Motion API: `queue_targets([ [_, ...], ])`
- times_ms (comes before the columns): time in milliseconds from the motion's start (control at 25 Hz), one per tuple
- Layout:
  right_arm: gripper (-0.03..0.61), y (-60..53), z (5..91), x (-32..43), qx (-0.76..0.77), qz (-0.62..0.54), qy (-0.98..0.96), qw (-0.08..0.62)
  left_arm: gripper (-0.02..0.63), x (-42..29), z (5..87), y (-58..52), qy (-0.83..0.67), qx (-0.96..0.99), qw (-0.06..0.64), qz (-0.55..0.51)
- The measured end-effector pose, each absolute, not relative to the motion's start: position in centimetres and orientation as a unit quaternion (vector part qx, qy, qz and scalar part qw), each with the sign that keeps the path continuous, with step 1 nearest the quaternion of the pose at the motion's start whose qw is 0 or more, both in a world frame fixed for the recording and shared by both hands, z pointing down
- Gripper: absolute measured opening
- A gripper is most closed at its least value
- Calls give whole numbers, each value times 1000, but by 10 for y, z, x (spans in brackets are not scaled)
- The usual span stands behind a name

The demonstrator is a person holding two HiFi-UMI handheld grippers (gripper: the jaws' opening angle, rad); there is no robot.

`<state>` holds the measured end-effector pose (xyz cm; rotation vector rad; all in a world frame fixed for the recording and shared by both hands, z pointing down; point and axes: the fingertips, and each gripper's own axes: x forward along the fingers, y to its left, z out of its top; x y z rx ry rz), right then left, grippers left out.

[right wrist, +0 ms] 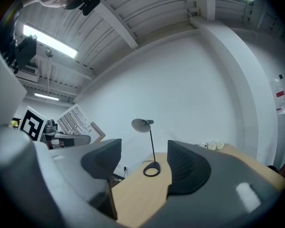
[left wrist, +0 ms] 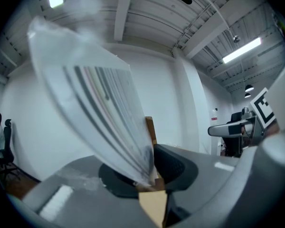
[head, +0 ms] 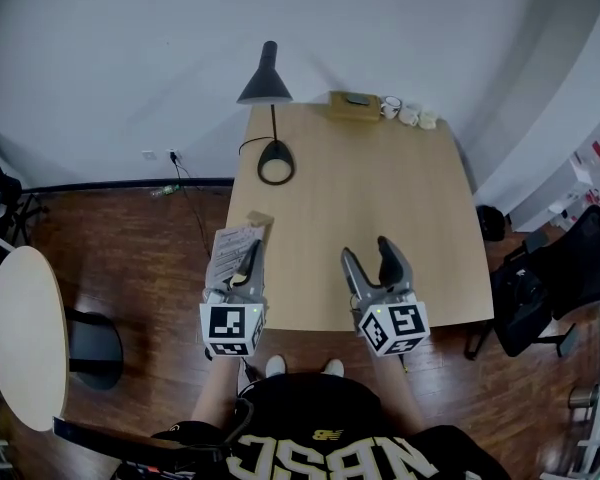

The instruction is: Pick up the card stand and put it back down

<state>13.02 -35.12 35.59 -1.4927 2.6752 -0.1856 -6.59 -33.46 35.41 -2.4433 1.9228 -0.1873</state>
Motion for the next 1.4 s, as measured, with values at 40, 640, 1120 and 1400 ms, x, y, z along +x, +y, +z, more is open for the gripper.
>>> queue_targets([
  [40, 301, -351, 358, 128, -484, -62, 872, 35, 97, -68, 356, -334, 617, -785, 13, -62],
  [640, 295, -342, 388, 93, -448, -99, 888, 14, 95, -135, 428, -316, 616, -772, -48, -149],
  [1120, 288, -332, 442, 56, -430, -141, 891, -37, 100, -201, 548, -309, 574, -763, -119, -270],
  [1400, 288, -333, 492, 50, -435, -172, 881, -73, 100, -243, 601, -350, 486, -801, -113, -330],
])
